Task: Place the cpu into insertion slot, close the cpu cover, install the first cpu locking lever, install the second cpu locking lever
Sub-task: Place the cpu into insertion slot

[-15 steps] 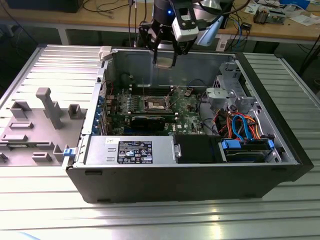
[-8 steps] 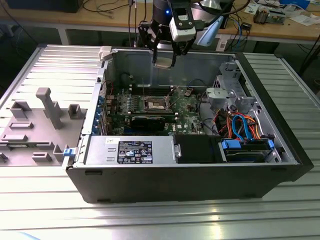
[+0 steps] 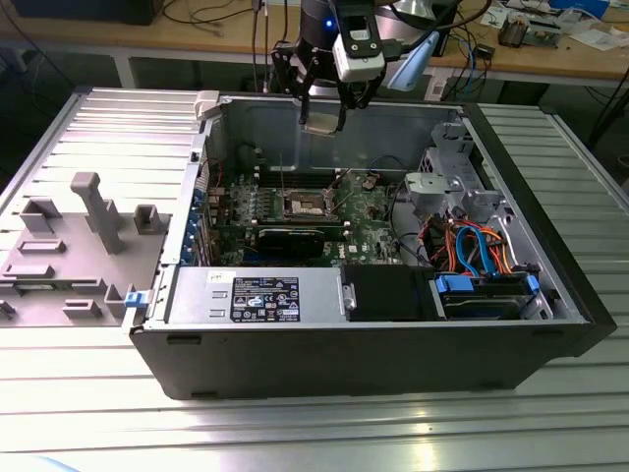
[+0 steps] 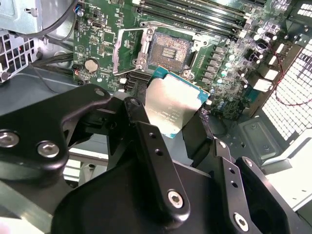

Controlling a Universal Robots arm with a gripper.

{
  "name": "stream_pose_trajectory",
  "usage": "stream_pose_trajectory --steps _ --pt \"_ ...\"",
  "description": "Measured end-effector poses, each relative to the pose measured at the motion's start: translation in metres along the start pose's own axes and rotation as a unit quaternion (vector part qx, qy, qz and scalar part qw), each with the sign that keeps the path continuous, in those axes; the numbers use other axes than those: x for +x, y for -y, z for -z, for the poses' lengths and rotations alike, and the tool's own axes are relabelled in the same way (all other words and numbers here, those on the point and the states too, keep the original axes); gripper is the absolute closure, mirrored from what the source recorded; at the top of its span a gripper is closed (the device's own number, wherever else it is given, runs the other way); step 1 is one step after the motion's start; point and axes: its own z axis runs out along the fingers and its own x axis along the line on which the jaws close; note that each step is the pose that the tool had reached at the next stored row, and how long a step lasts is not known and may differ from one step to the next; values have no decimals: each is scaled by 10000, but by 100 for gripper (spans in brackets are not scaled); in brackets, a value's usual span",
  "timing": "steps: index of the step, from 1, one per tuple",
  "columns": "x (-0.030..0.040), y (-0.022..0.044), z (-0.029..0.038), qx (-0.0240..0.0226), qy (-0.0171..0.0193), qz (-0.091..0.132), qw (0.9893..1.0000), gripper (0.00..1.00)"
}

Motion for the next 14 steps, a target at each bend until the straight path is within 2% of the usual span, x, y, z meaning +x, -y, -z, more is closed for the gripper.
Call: stream_pose_trajectory --steps 4,7,9,14 --pt "0 0 0 -1 4 -42 10000 46" --pt "0 0 -2 -5 22 -242 9997 46" --pt "0 1 -3 -8 41 -454 9990 46" --pt "17 18 -5 -10 43 -474 9989 46"
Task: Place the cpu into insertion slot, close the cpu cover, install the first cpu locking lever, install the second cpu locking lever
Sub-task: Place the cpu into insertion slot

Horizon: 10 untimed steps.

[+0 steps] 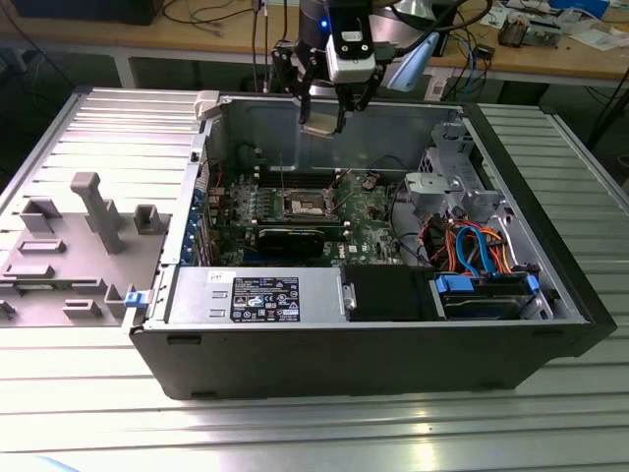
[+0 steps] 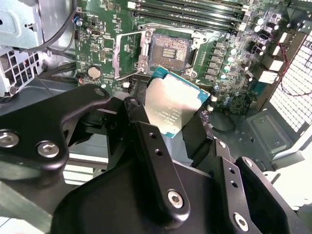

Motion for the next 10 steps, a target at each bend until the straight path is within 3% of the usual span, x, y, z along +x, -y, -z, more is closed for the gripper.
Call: stream_pose_trajectory --steps 4,10 --pt "0 1 -5 -4 22 -248 9997 46" --pt "1 2 -8 -11 53 -589 9982 46"
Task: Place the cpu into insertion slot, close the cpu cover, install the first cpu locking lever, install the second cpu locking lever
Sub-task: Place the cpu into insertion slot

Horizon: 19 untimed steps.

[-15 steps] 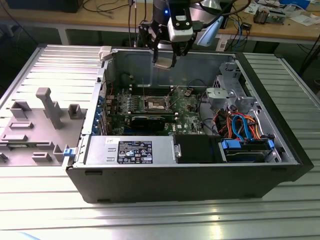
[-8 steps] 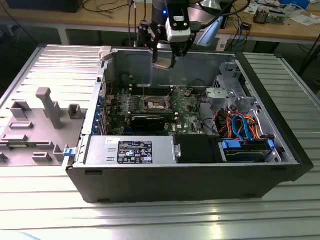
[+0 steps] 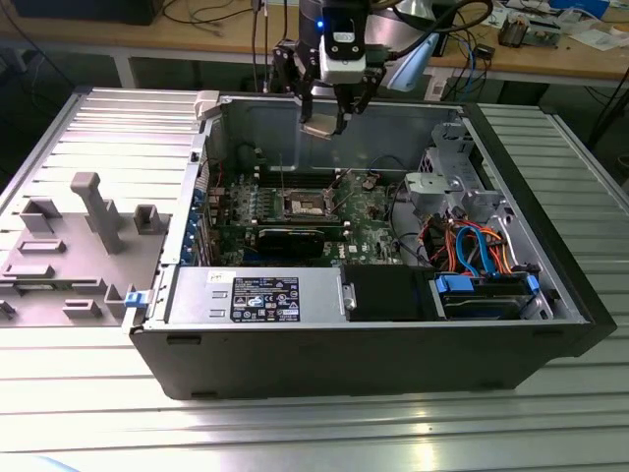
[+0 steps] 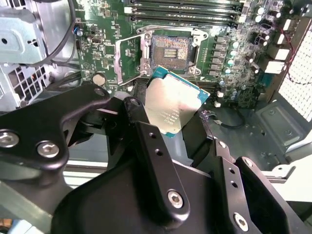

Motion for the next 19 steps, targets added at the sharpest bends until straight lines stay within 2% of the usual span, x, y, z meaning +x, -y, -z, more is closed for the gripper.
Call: stream_pose_trajectory --steps 3,13,19 --pt "1 1 0 -2 7 -79 10000 46" --pt "2 1 0 -2 8 -88 10000 46" --pt "2 1 -2 -6 30 -330 9995 46"
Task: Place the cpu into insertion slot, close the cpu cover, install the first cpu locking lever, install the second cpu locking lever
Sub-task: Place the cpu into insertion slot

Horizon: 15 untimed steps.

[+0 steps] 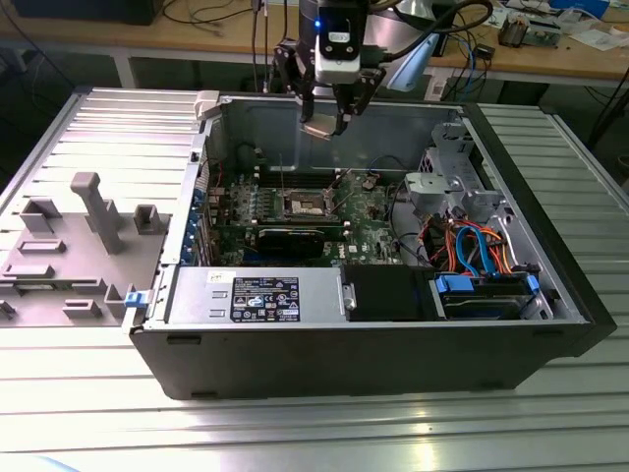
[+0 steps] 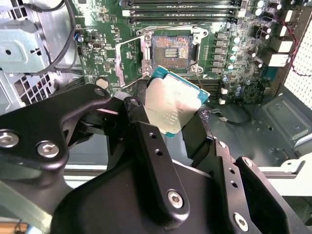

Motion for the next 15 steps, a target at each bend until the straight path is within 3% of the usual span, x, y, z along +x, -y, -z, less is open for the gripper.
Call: stream_pose_trajectory --steps 9,15 --pt "3 2 -6 -6 30 -340 9994 46" --pt "4 3 -6 -7 33 -370 9993 46"
